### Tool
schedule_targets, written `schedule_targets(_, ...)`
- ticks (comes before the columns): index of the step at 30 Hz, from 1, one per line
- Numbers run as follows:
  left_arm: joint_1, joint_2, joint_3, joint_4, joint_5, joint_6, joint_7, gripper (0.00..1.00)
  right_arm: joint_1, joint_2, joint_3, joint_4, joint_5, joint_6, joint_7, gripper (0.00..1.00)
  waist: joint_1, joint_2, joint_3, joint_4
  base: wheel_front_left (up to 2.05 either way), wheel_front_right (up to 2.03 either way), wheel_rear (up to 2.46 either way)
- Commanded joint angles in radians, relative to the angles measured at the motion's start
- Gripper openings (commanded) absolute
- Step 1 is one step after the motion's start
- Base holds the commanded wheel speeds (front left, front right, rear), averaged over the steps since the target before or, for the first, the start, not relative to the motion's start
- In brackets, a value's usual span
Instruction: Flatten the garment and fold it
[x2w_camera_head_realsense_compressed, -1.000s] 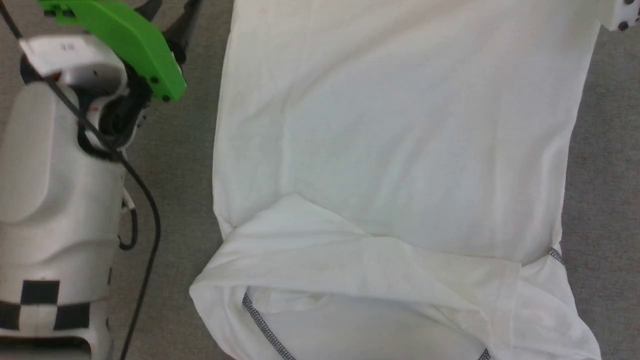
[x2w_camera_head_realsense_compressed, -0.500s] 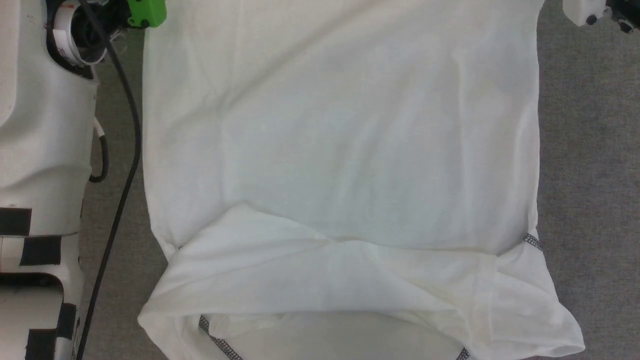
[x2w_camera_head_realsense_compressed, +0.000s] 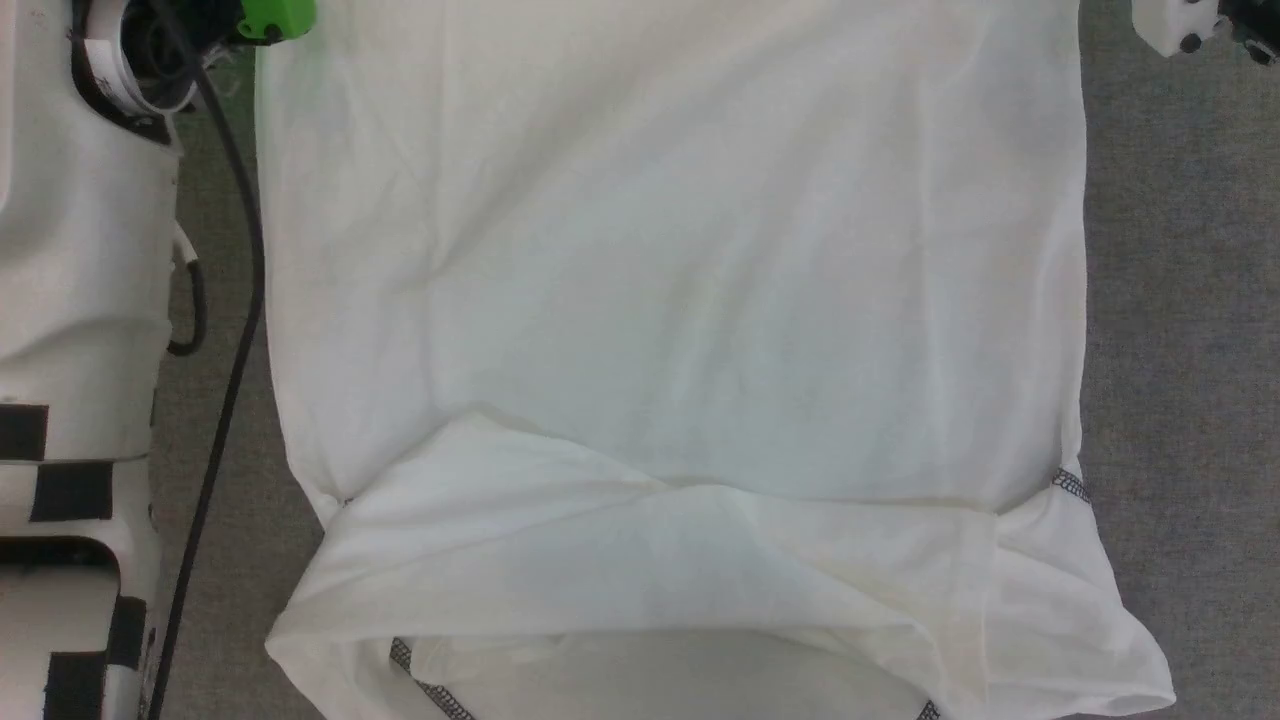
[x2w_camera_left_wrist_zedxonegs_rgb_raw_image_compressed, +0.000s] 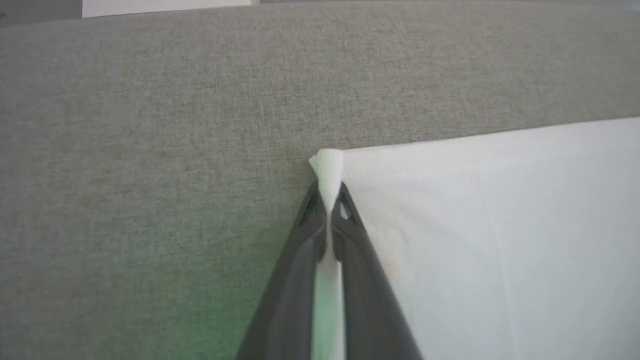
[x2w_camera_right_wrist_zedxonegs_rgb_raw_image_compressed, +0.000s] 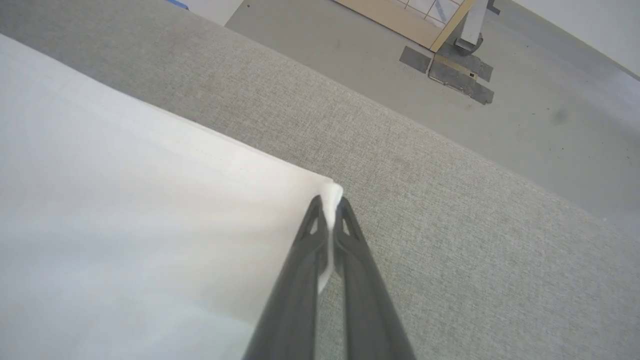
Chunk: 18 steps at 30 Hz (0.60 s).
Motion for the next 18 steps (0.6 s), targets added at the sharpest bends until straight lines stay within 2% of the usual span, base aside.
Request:
schedule_targets(1, 0.043, -0.012, 0.000, 0.012, -0.011, -0.007, -0.015, 0.00, -0.014, -0.005, 0.000, 0.008, 0.005, -0.002, -0.012, 0.00, 0.0000, 0.0086, -0.019, 0.010, 0.00, 0.00, 0.00)
schedule_targets(11, 0.032, -0.039, 0.044, 0.004, -0.051, -0.087, -0.282, 0.00, 0.018, -0.013, -0.015, 0.094, -0.006, -0.002, -0.106, 0.00, 0.0000, 0.0086, -0.163, 0.051, 0.00, 0.00, 0.00)
schedule_targets(18, 0.119, -0.050, 0.037, 0.000, -0.104, -0.122, -0.431, 0.00, 0.100, -0.010, -0.035, 0.139, 0.002, -0.002, -0.211, 0.00, 0.0000, 0.0086, -0.306, 0.074, 0.00, 0.00, 0.00)
